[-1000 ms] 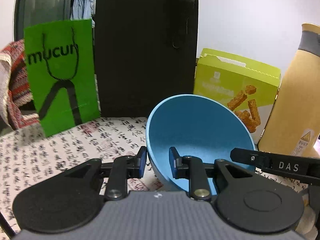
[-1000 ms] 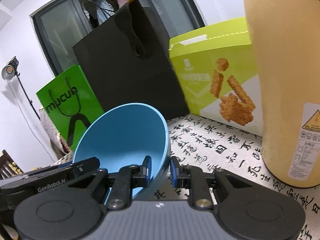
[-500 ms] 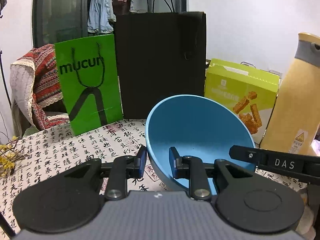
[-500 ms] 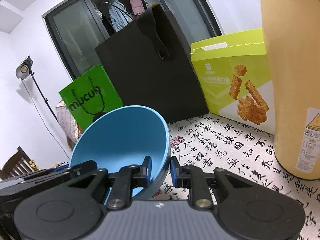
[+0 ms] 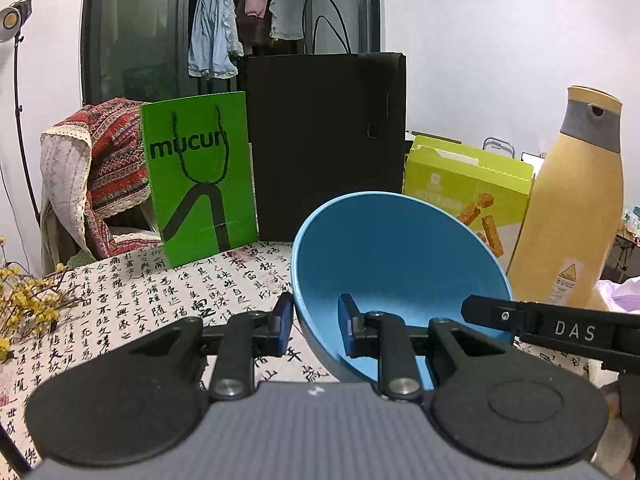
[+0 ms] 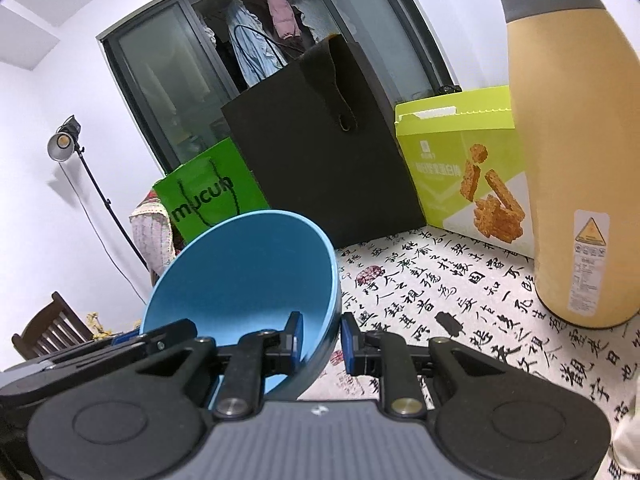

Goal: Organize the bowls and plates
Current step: 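Carry the held blue bowl away from the thermos toward the vase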

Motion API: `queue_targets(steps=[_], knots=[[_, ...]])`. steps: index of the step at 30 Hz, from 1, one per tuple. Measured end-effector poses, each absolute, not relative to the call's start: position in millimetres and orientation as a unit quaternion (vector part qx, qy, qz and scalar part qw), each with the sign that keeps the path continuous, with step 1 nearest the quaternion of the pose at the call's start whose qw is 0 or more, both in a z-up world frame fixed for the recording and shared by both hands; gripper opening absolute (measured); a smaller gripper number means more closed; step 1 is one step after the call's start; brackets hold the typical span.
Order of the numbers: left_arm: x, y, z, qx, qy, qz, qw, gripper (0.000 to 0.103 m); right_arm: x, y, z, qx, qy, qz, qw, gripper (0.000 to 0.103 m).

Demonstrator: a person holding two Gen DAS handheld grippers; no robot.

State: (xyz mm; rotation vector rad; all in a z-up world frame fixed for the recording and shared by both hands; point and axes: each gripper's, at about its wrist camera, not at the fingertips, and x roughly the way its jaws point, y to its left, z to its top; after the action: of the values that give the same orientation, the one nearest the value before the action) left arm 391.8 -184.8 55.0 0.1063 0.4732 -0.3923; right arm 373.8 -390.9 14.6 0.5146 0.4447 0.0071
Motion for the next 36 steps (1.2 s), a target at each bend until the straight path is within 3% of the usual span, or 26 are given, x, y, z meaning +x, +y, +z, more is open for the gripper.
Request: queue_targets(steps=[36], knots=[[272.3,-166.2,69.7,0.04,0.215,-0.191,0.957,0.024,260.3,-373.5,24.9,0.242,0.211,0.003,0.947,0.02]])
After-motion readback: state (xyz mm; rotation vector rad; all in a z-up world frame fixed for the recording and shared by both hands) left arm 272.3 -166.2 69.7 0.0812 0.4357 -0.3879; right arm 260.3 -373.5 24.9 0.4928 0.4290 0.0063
